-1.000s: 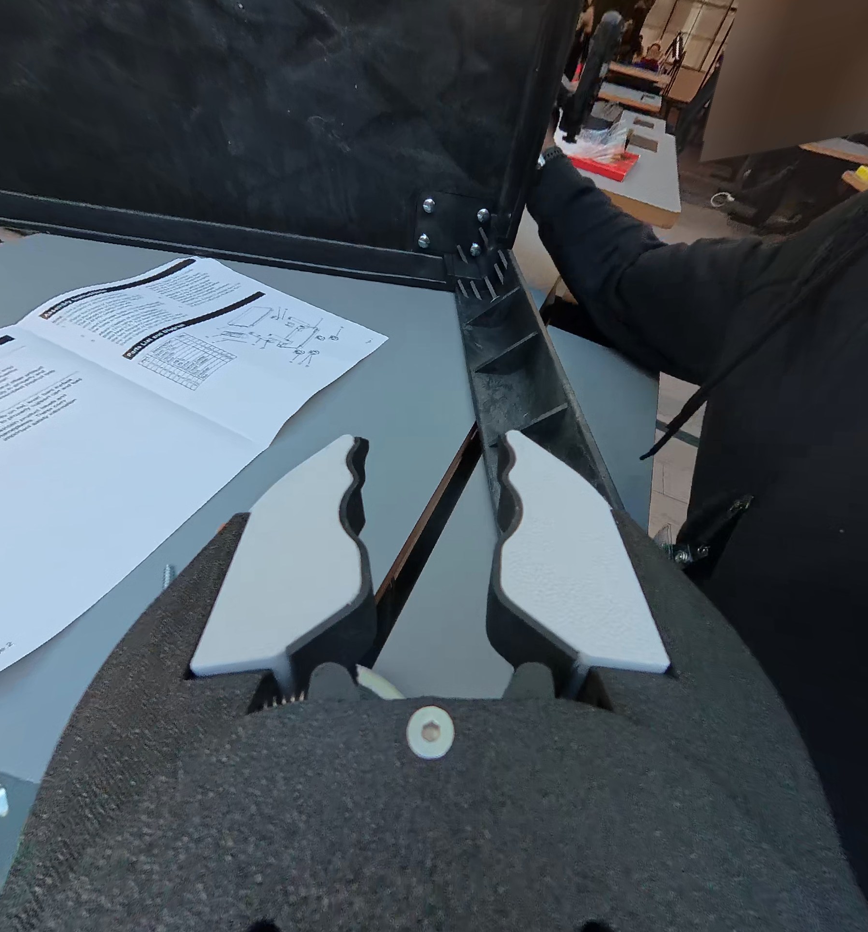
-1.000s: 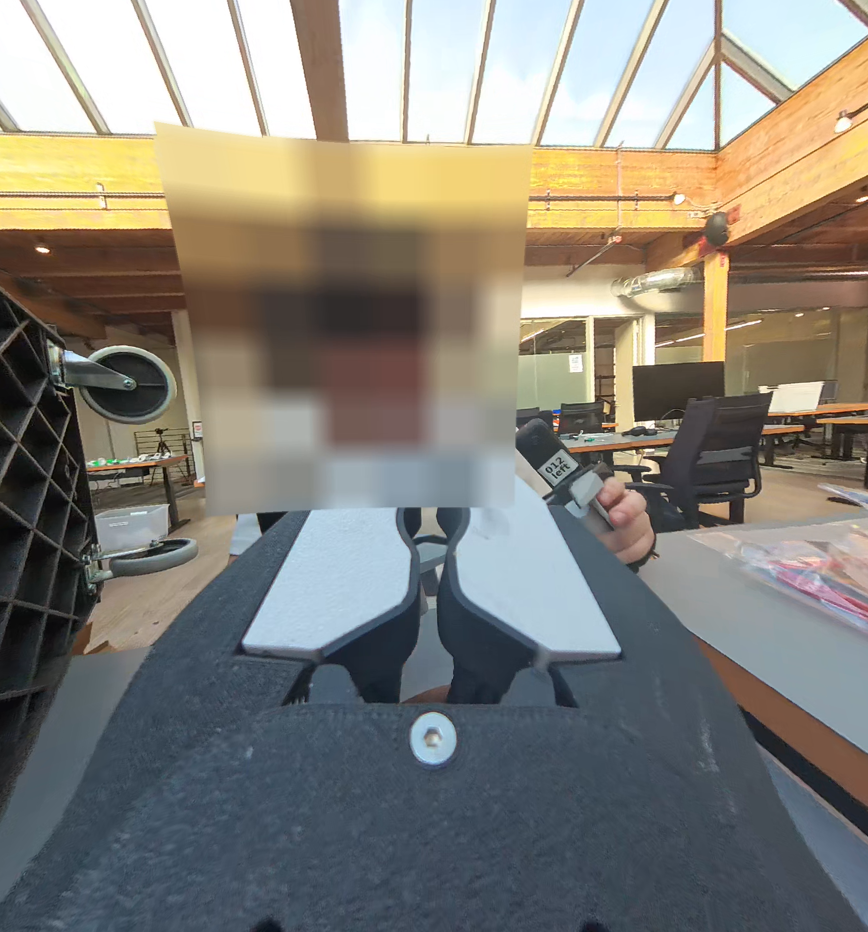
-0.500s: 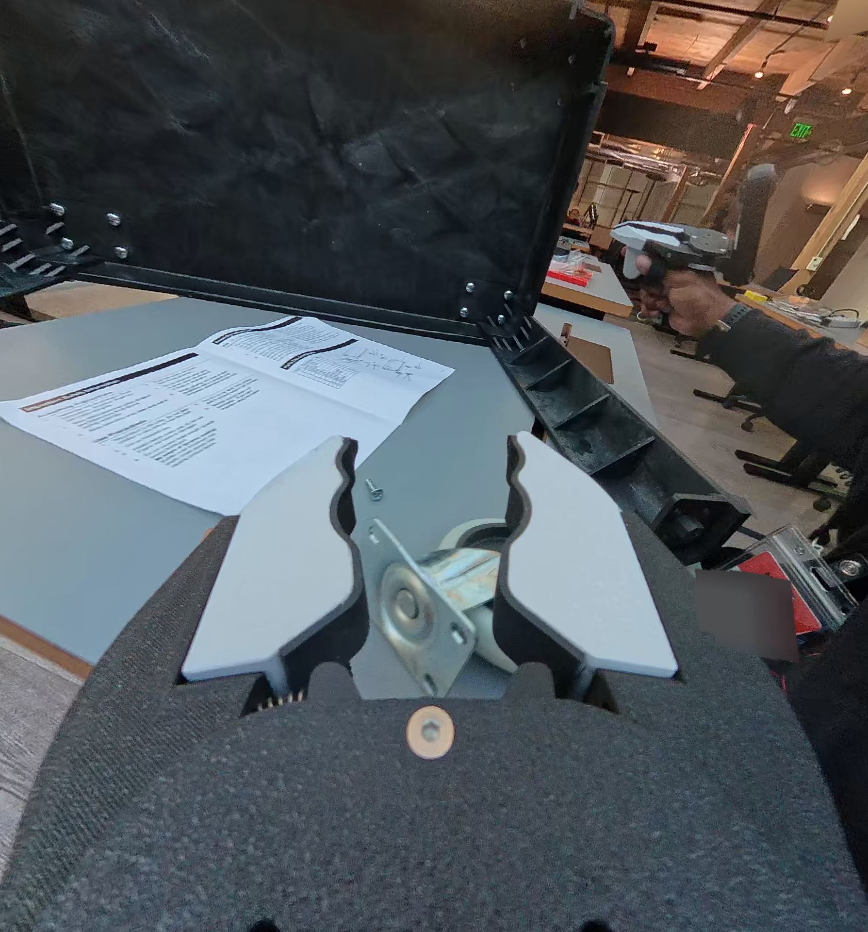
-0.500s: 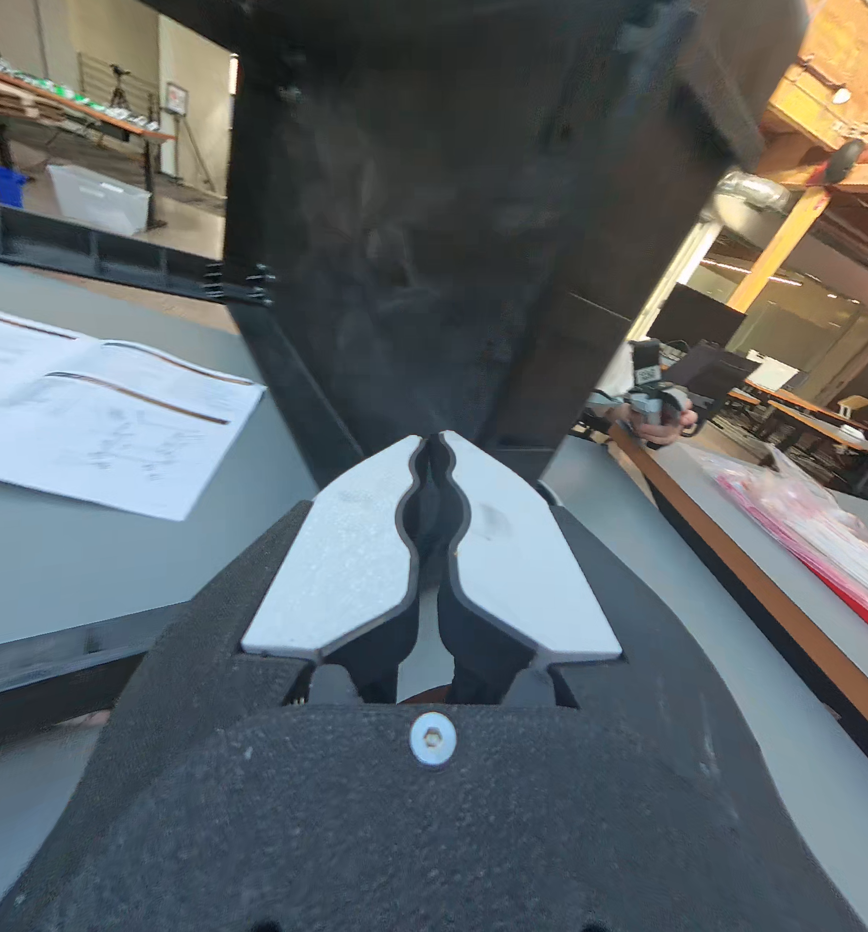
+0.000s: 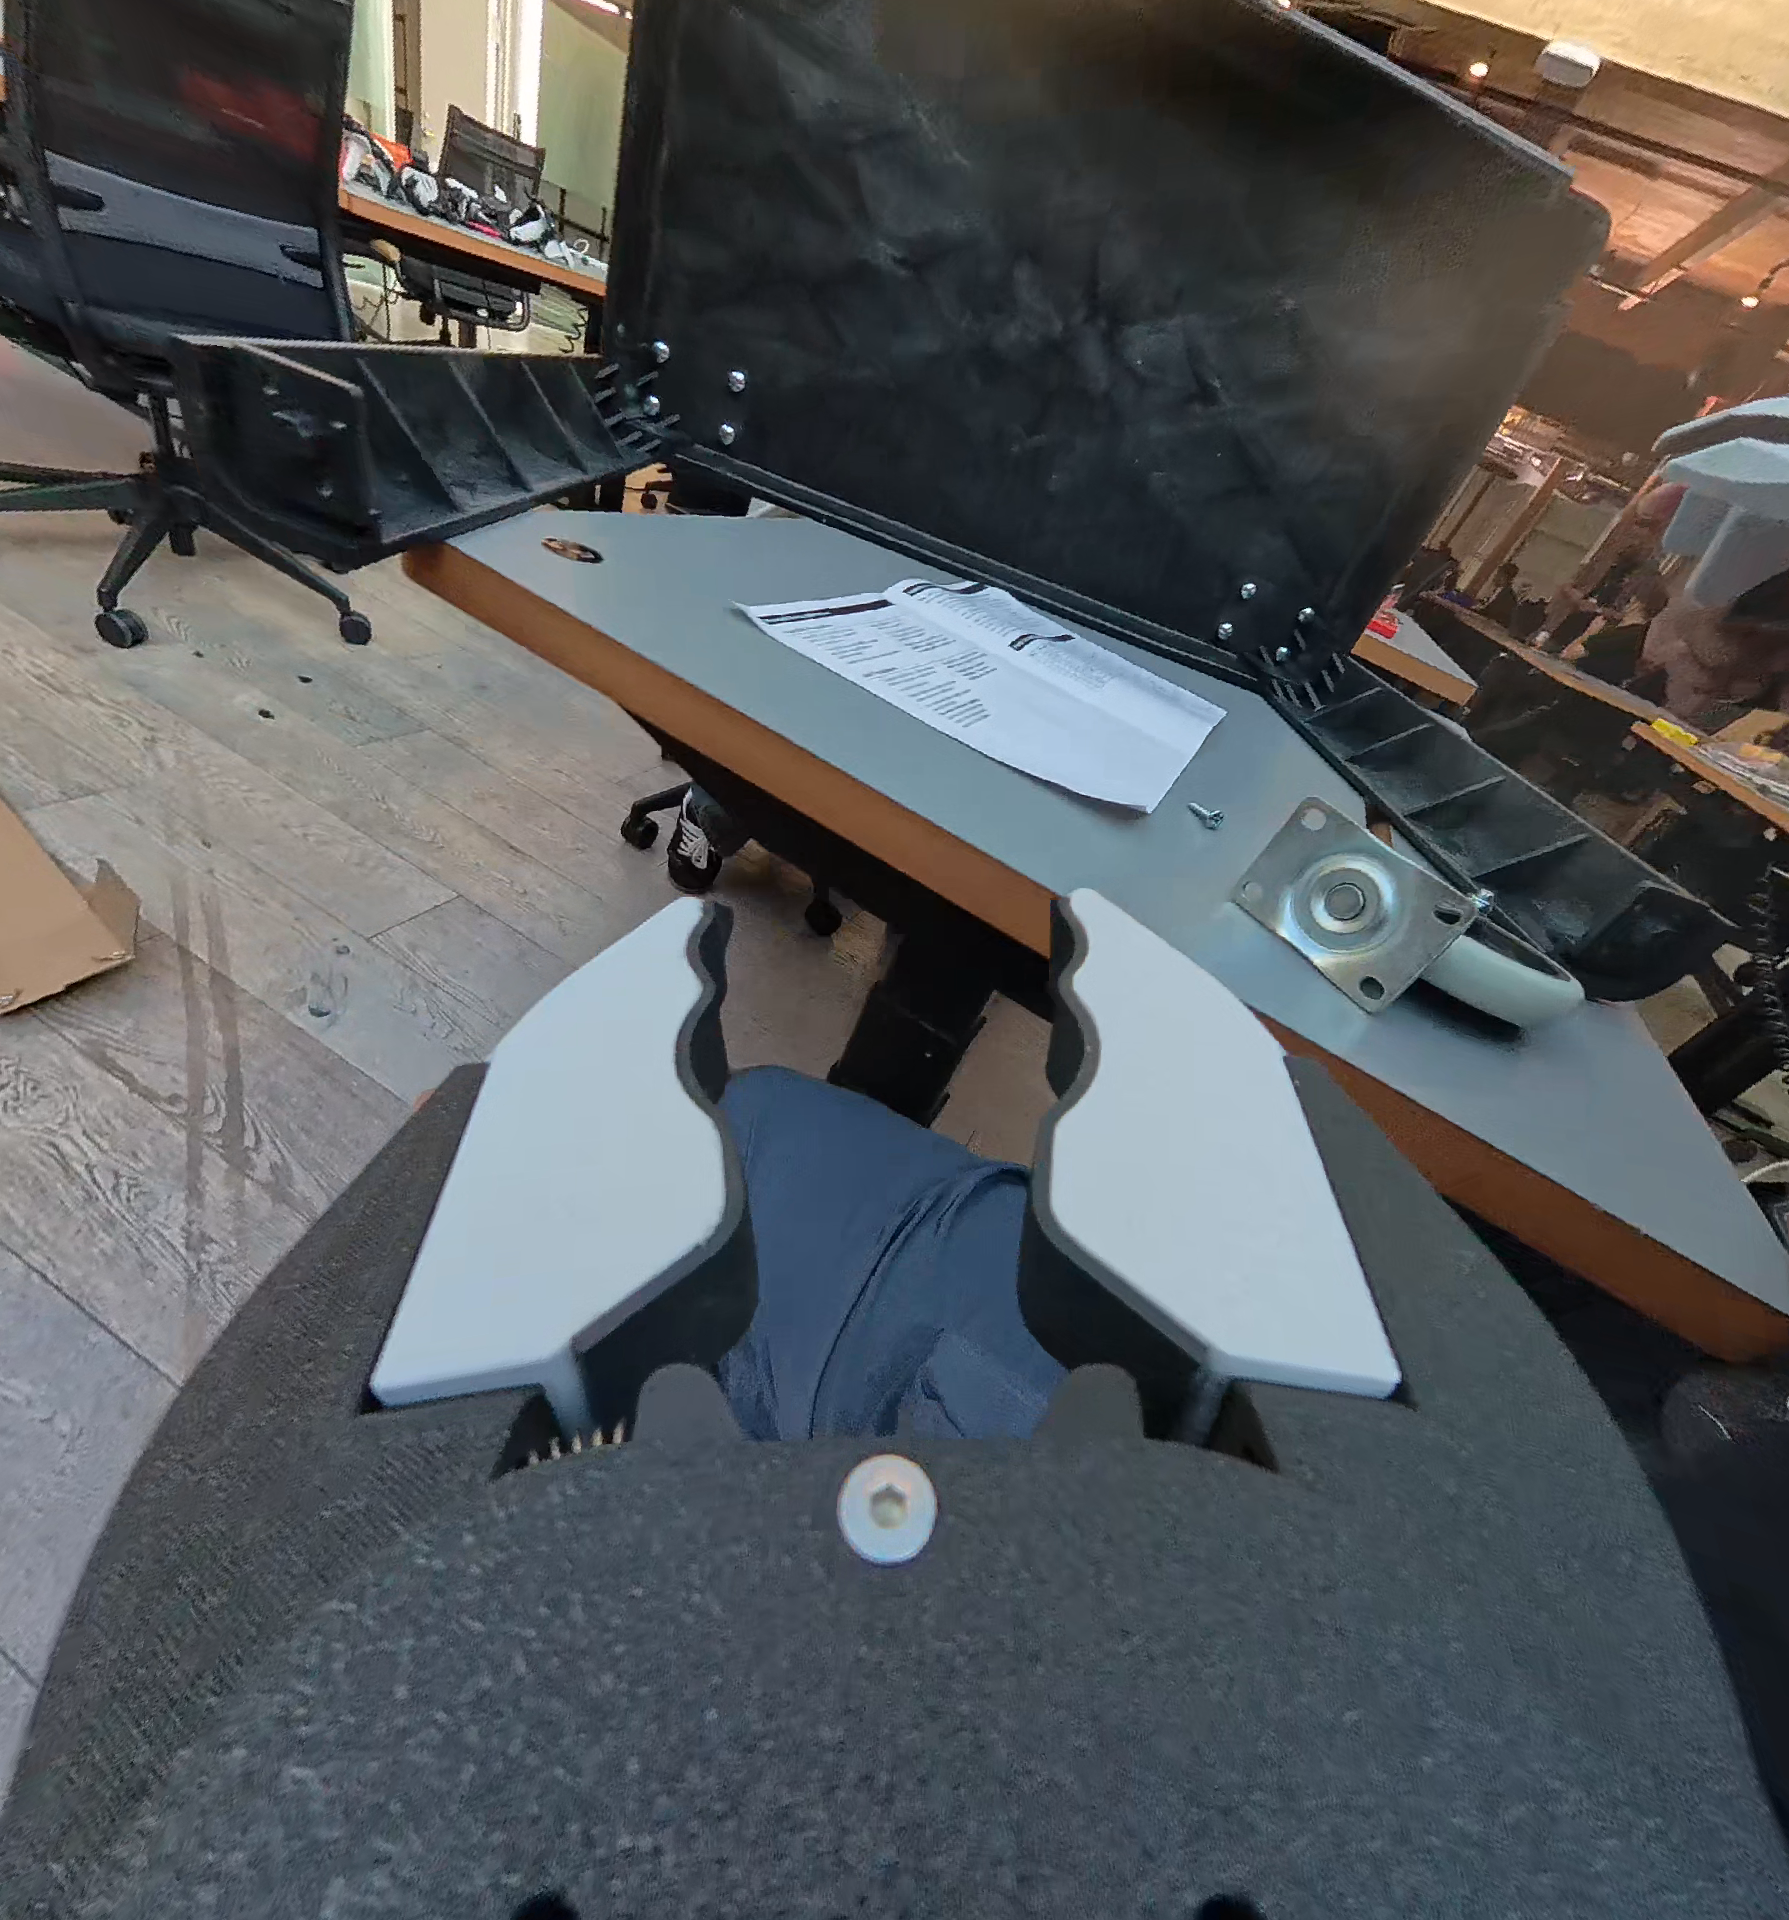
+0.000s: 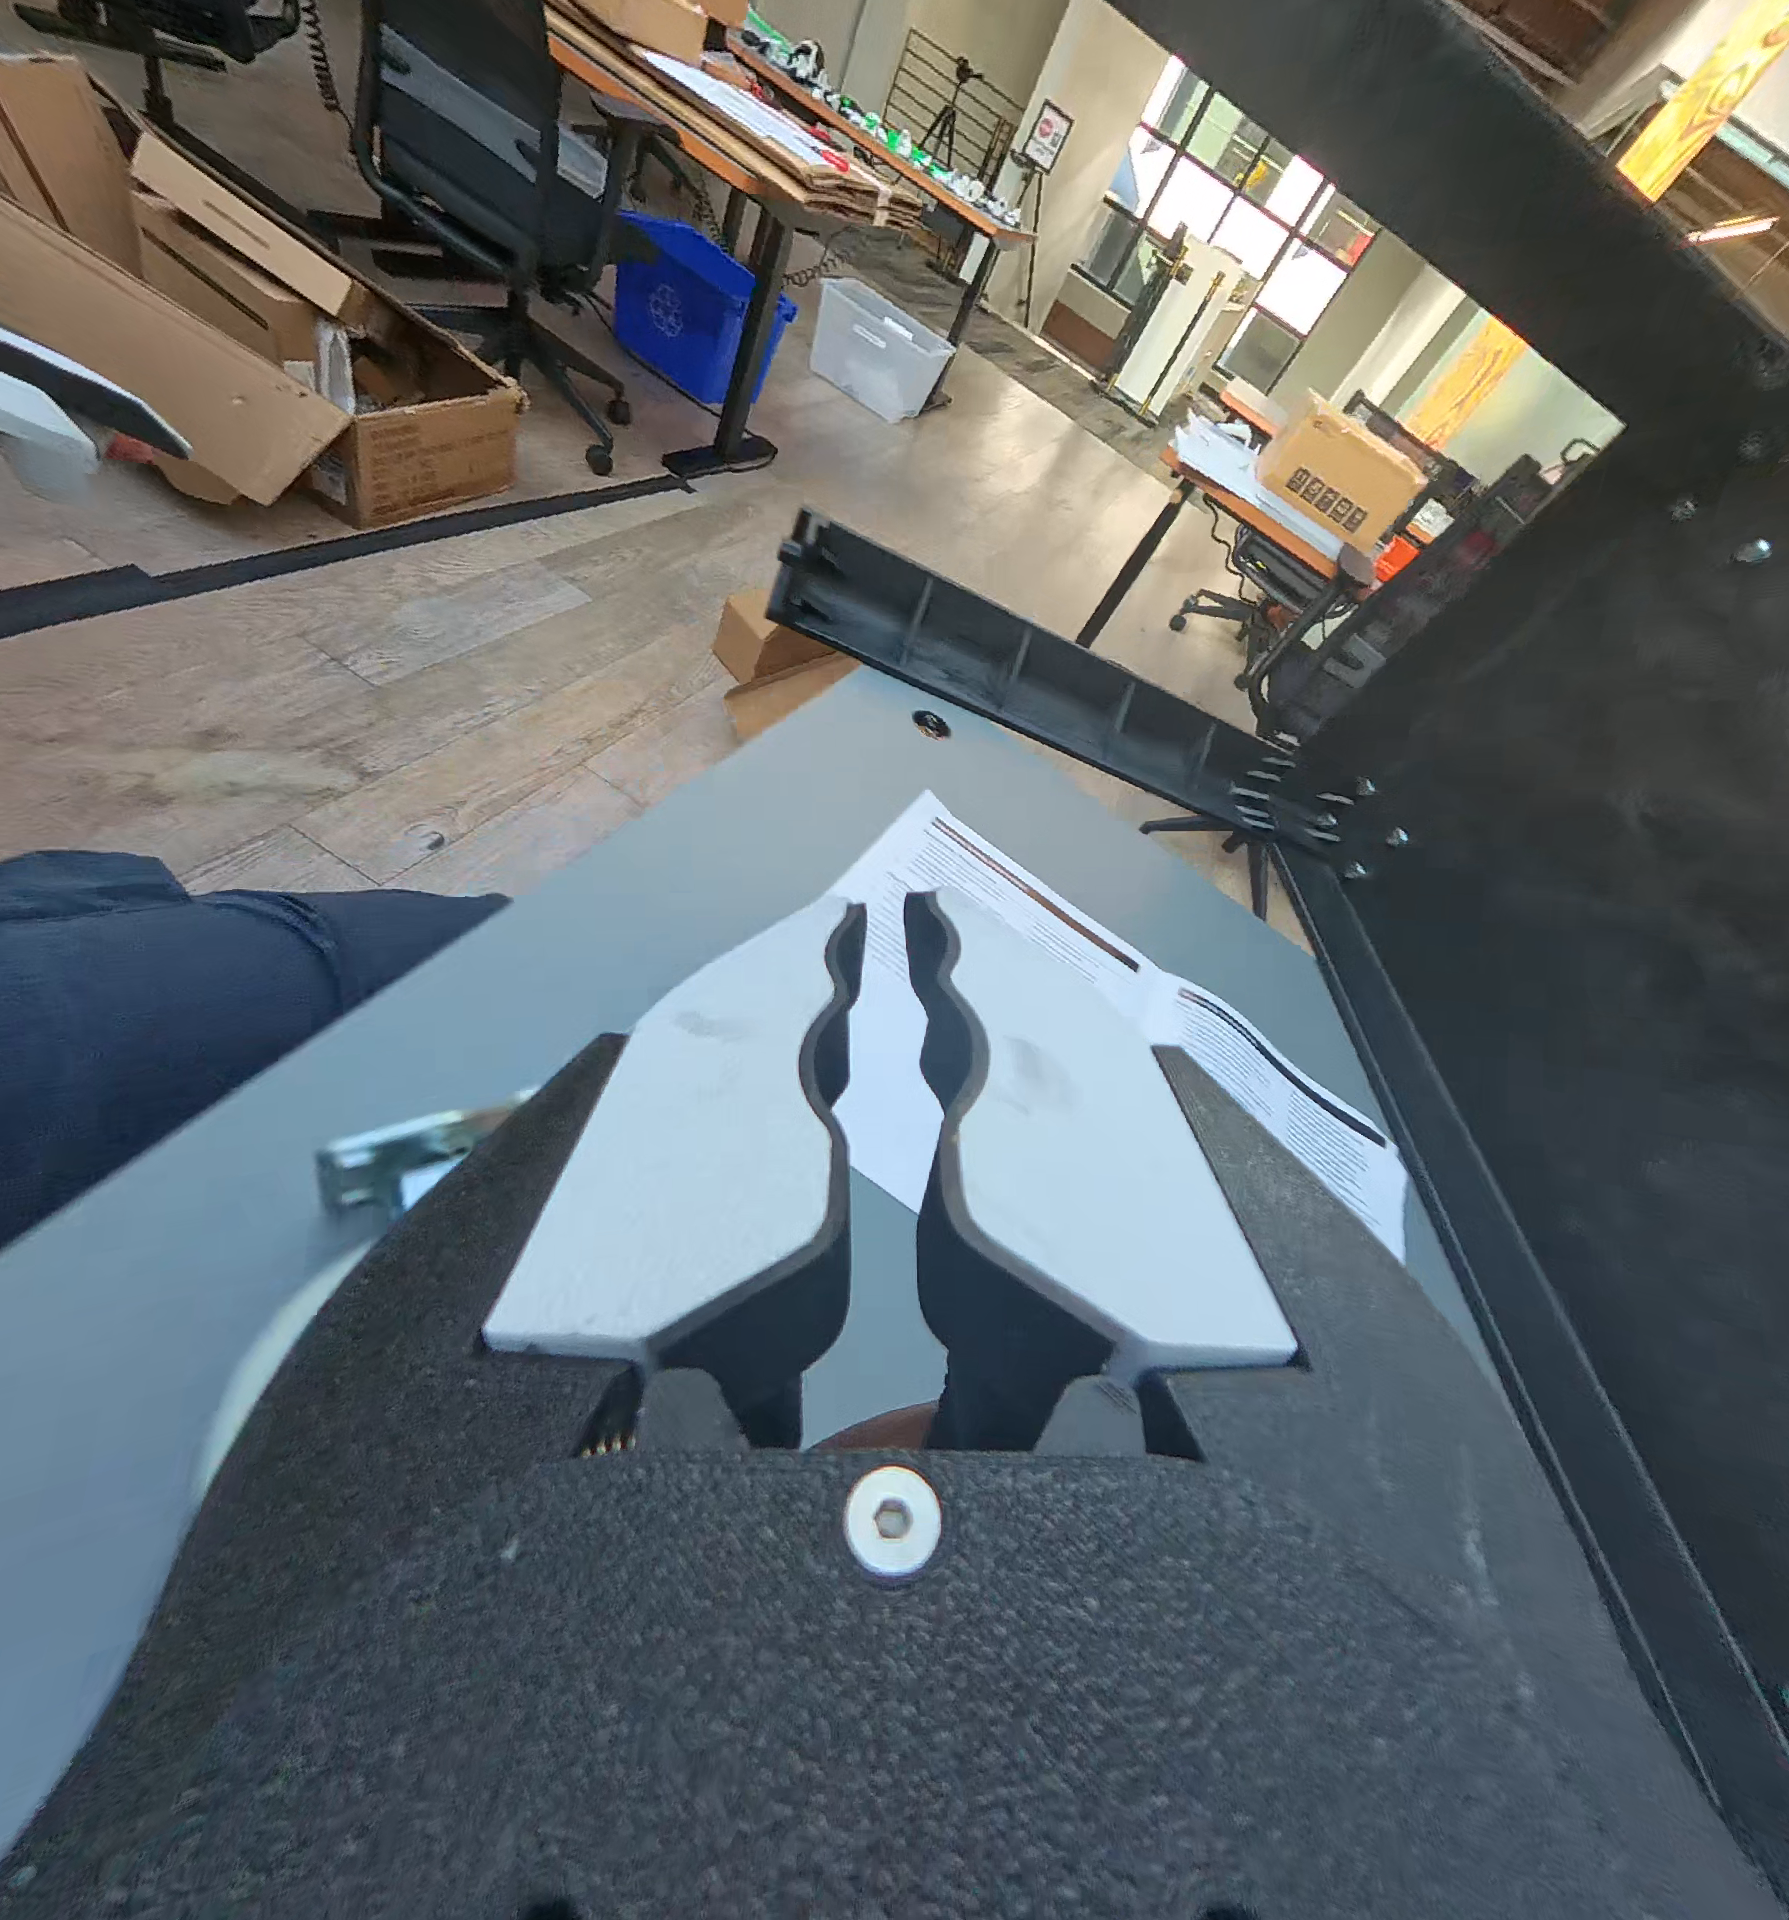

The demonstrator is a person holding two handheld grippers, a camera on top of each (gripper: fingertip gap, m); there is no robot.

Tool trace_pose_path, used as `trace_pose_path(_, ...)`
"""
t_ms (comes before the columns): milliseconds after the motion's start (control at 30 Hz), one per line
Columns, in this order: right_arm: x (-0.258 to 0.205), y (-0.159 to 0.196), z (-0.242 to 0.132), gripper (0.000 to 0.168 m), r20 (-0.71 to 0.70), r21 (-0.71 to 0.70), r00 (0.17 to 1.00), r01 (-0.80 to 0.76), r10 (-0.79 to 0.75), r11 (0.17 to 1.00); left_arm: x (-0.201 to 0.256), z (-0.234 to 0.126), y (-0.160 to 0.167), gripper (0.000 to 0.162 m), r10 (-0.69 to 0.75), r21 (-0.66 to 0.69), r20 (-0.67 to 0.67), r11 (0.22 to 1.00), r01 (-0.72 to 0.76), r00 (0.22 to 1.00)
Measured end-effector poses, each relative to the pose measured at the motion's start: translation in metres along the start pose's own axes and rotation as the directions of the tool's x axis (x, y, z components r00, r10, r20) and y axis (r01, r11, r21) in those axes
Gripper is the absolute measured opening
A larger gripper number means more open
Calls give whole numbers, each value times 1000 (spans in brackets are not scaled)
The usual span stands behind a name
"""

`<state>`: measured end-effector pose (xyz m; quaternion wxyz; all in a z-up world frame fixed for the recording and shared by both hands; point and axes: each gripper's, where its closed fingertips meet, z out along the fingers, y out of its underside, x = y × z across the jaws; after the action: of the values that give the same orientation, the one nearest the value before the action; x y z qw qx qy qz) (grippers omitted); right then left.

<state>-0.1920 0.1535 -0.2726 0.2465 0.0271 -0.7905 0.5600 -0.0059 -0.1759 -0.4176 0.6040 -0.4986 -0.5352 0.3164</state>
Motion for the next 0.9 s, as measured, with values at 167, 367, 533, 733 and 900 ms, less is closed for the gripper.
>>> trace_pose_path(167, -85, -50, 64, 7, -6, 4, 1000, 2, -2, 1000, -41, -31, -14, 60, -68, 38, 0, 997, 68, 998)
trace_pose_path(367, -161, -67, 132, 7, 70, -14, 998, -5, 6, 1000, -39, -48, -30, 57, -187, 66, 35, 981, 184, 982)
trace_pose_path(533, -198, -51, 169, 8, 217, -50, 975, 53, -41, 997, -21, -91, -59, 57, -76, 143, 114, 988, 60, 991)
trace_pose_path(733, -250, -19, 202, 9, 403, -117, 912, -30, 75, 993, -48, -102, -19, 56, -106, 39, 234, 994, 100, 967)
trace_pose_path(900, -277, -3, 225, 10, 428, -189, 870, -177, 243, 966, -80, -108, 7, 59, -164, -38, 322, 982, 186, 932)
